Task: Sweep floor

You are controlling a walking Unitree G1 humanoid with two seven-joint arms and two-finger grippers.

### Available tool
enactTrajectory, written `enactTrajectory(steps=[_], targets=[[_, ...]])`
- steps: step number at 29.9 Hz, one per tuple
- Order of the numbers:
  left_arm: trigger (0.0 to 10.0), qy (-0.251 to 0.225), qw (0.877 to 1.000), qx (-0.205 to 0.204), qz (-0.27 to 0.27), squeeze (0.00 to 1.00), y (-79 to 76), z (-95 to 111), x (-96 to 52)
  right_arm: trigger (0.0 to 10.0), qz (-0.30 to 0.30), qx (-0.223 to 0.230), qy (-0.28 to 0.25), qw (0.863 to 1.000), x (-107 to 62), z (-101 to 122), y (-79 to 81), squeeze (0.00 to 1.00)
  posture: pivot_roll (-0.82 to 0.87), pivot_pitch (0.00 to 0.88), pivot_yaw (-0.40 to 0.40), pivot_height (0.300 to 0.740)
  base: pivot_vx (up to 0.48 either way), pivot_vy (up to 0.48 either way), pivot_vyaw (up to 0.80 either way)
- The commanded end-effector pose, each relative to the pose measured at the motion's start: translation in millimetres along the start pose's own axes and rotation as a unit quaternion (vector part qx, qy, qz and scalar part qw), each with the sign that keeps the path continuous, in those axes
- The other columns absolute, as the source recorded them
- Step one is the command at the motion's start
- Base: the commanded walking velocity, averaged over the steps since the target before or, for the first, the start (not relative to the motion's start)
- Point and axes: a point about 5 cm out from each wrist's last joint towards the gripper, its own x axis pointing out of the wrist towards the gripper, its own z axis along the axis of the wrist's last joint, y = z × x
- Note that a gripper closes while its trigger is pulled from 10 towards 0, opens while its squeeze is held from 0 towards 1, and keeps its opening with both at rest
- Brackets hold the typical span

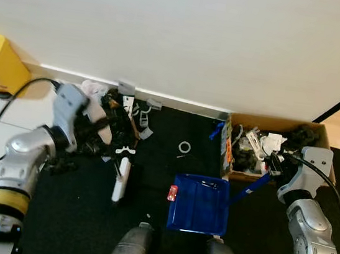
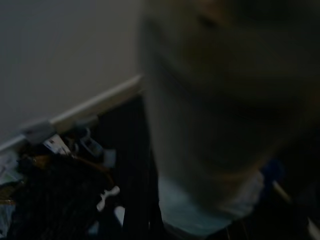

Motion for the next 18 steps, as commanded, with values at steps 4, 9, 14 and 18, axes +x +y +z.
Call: enactTrajectory(steps=[4, 9, 14, 18], targets=[[10.0, 0.07, 0.997, 0.022, 0.037, 0.0, -9.7, -32.2, -6.5, 10.0, 0.019, 0.013, 0.047, 0.999, -8.3, -24.2, 8.8, 0.0, 0.09, 0.323, 0.027, 0.74, 0.0, 0.0, 0.0], [10.0, 0.084, 0.994, -0.012, 0.062, 0.0, -22.6, -51.2, -3.3, 10.0, 0.024, 0.015, 0.05, 0.998, -7.9, -26.0, 11.8, 0.0, 0.09, 0.322, 0.024, 0.74, 0.0, 0.0, 0.0], [10.0, 0.083, 0.989, -0.08, 0.096, 0.0, -30.5, -66.7, -4.6, 10.0, 0.025, 0.014, 0.048, 0.998, -6.6, -24.7, 10.8, 0.0, 0.08, 0.323, 0.023, 0.74, 0.0, 0.0, 0.0], [10.0, 0.073, 0.984, -0.119, 0.115, 0.0, -37.2, -73.2, -4.5, 10.0, 0.023, 0.012, 0.049, 0.998, -6.8, -25.1, 8.8, 0.0, 0.09, 0.323, 0.02, 0.74, 0.0, 0.0, 0.0]])
